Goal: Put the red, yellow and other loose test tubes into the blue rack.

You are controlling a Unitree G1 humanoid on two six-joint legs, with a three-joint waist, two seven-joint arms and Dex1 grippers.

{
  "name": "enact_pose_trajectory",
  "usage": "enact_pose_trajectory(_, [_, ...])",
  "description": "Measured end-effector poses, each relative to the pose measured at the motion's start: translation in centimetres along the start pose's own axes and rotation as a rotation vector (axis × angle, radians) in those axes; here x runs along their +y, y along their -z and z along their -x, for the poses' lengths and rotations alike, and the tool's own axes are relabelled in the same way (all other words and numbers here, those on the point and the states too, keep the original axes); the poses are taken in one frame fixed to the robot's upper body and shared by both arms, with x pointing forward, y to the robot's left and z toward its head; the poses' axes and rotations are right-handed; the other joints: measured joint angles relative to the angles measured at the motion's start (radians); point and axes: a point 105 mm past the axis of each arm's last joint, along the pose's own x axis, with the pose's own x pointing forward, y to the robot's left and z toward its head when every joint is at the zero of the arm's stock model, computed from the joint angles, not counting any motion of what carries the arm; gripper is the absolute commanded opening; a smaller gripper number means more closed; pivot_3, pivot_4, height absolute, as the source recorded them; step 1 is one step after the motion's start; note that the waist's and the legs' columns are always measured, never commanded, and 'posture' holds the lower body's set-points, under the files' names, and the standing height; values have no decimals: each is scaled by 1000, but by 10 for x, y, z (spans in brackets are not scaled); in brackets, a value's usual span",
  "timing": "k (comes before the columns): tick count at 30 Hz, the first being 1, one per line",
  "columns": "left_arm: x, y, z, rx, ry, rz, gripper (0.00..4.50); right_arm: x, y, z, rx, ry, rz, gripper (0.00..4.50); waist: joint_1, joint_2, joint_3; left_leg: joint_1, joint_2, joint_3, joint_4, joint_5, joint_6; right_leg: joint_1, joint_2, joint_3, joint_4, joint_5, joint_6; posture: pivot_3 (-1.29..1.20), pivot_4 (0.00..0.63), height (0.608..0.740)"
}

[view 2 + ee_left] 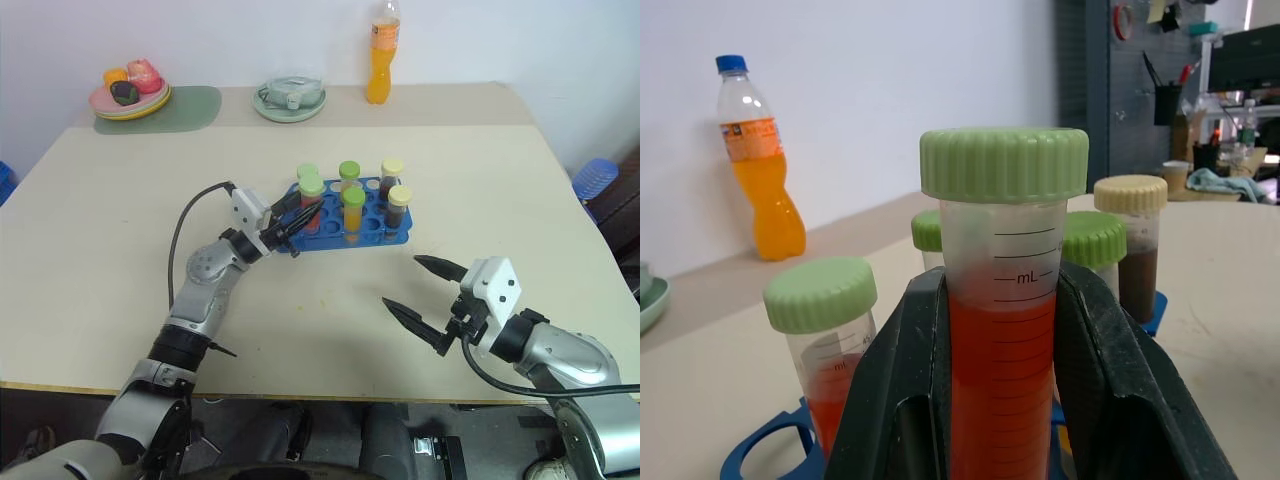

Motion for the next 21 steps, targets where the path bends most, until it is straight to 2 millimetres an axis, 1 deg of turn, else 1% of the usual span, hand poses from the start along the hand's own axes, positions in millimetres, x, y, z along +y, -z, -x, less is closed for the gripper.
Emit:
enact_pose_trajectory(3, [-3,7,5,23,5,20,785,-1,-1,0,-3,5,4,4500,0,0,0,0,0,0,0,0,0,0,0,0,0,0,0,0,150,740])
enact_pose_trajectory(12, [-3,9,5,32,5,37,785,-1,-1,0,-8,9,3,4500,0,0,0,0,0,0,0,0,0,0,0,0,0,0,0,0,150,740])
enact_pose_trajectory(14, [-2,9,6,27,9,74,1844,-1,-1,0,-9,10,3,4500,0,0,0,0,0,0,0,0,0,0,0,0,0,0,0,0,150,740])
enact_pose_trajectory(15, [-3,9,6,26,23,95,2240,-1,-1,0,-8,10,3,4500,0,0,0,0,0,0,0,0,0,0,0,0,0,0,0,0,150,740])
enact_pose_trajectory(19, [-5,12,5,37,29,119,4295,-1,-1,0,-14,12,2,4500,0,0,0,0,0,0,0,0,0,0,0,0,0,0,0,0,150,740])
enact_pose_trajectory(21, [-5,11,5,38,28,120,4295,0,-1,-1,-14,12,1,4500,0,0,0,0,0,0,0,0,0,0,0,0,0,0,0,0,150,740])
